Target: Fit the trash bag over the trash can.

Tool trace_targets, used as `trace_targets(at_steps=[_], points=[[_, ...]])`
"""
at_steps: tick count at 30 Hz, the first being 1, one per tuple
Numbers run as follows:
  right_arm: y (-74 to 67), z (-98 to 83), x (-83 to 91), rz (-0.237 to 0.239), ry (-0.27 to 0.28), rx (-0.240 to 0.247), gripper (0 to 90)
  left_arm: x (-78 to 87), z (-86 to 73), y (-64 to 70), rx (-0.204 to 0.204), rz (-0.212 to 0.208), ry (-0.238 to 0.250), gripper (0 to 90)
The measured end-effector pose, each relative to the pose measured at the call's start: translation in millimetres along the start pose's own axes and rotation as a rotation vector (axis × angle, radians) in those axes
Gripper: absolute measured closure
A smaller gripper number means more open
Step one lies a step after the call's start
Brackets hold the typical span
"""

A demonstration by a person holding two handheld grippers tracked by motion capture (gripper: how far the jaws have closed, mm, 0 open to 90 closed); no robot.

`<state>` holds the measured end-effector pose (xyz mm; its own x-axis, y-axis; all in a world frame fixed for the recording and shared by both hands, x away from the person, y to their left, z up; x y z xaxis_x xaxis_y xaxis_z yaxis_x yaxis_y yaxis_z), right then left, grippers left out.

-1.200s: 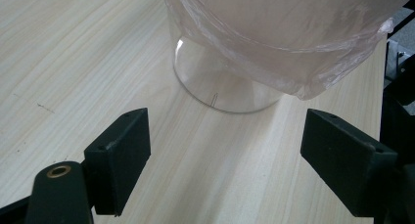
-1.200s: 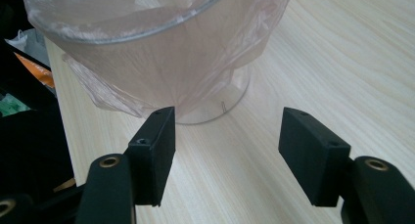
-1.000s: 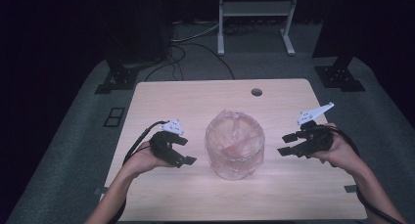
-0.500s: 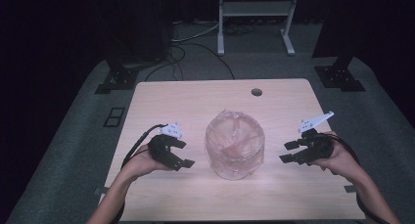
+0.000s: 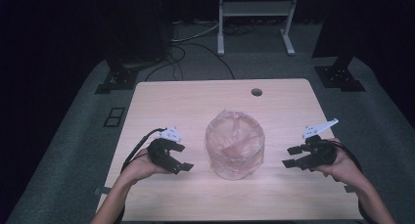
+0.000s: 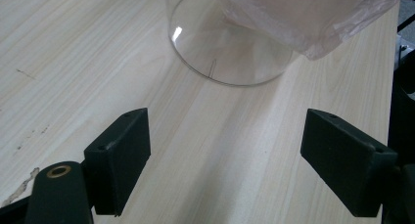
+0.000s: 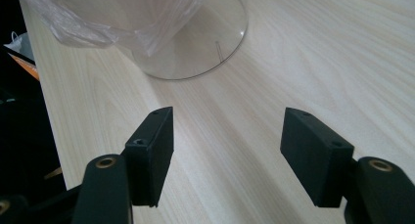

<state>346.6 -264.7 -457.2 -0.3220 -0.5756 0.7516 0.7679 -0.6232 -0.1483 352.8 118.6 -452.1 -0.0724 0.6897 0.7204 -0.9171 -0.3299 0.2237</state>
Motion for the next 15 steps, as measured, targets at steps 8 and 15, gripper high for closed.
trace_targets(at_steps=[8, 15], points=[[-3.3, -6.8, -2.8, -0.005, 0.003, 0.001, 36.2, 0.2, -7.1, 0.6, 0.005, 0.003, 0.013, 17.2], [-2.4, -14.6, -5.2, -0.014, 0.016, -0.014, 35.9, -0.8, -12.8, 2.1, 0.012, 0.011, 0.012, 17.2]])
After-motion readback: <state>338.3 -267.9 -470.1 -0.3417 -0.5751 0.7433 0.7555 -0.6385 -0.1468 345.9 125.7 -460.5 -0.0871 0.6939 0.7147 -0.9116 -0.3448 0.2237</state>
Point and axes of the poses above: each handheld gripper's, and its own axes: x roughly backward along the jaws, z roughly out of its top, y roughly to its right, the point moved 7 cm from there along -x, roughly forward along the jaws, and after that the axes turned 7 degrees about -z, right-handed, at the moved point
